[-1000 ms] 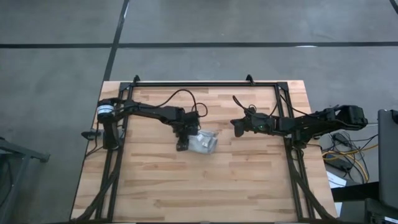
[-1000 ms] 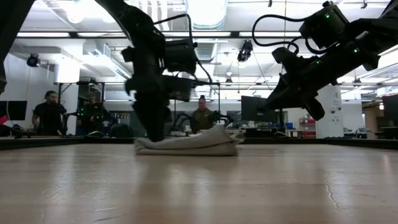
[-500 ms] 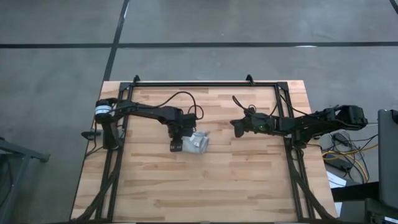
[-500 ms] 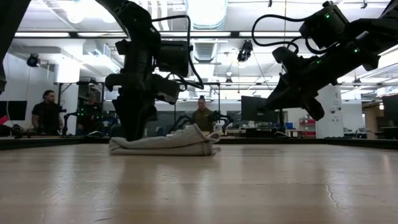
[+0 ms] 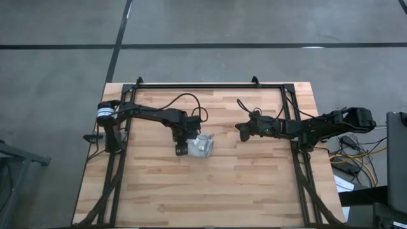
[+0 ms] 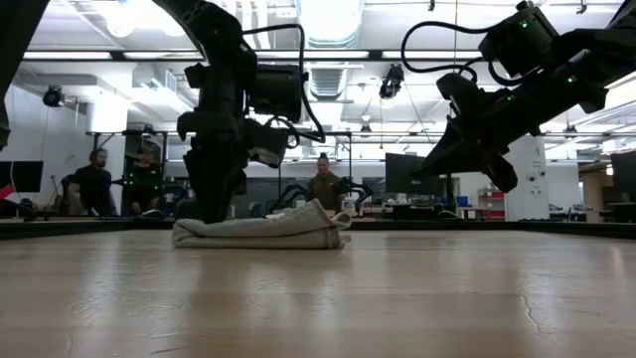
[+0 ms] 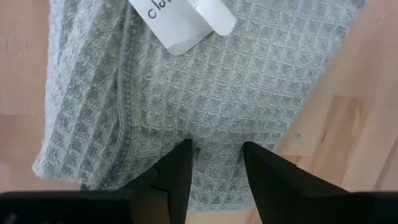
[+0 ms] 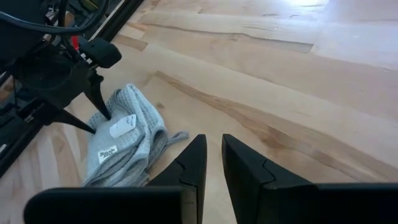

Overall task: Roll towel
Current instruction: Roll the gray towel

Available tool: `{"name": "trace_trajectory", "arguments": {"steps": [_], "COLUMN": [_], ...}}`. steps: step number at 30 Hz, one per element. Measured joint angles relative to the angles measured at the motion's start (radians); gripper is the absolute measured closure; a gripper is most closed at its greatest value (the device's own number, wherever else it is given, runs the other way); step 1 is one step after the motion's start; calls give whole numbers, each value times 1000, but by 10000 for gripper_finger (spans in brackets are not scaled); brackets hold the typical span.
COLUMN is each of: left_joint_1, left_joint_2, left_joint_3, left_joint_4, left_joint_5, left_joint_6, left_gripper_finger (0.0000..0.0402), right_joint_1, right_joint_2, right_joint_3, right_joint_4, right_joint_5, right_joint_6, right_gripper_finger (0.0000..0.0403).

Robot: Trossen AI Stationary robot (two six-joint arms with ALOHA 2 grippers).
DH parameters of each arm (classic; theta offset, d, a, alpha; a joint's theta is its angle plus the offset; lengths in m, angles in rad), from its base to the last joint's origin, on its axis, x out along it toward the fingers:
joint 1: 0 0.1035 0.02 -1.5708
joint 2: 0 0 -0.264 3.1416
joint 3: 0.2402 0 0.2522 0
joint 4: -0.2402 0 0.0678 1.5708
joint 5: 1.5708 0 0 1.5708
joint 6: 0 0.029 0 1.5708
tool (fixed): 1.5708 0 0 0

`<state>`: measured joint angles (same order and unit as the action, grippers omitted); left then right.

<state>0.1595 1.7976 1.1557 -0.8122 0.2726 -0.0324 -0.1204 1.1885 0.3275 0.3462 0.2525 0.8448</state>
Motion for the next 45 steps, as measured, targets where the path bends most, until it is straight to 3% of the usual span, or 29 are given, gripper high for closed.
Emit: {"name": "trace_trajectory", "arguments": {"steps": [6, 10, 17, 23, 31, 36, 45], "left_joint_1": [-2, -2, -2, -4, -14, -13, -59], "left_joint_2": [-14, -61, -197, -320, -406, -413, -450], "left_joint_3": [1, 1, 1, 1, 2, 0, -99], "left_joint_4": [0, 0, -2, 91, 188, 204, 371], "left_joint_5": [-7, -87, -132, -150, -172, -258, -263], "left_joint_6": [36, 37, -62, -247, -230, -299, -308], "left_gripper_finger": [254, 254, 255, 255, 255, 255, 255], "right_joint_1": [0, 0, 0, 20, 103, 116, 125], "right_joint_2": [0, 0, 0, 0, 14, 107, 329], "right_joint_3": [0, 0, 0, 0, 22, 102, 250], "right_joint_4": [0, 0, 0, 4, 117, 115, 115], "right_joint_5": [0, 0, -10, -138, -145, -146, -161], "right_joint_6": [-11, -11, -21, -45, -80, -93, -107], "right_gripper_finger": [353, 353, 353, 353, 353, 353, 353]}}
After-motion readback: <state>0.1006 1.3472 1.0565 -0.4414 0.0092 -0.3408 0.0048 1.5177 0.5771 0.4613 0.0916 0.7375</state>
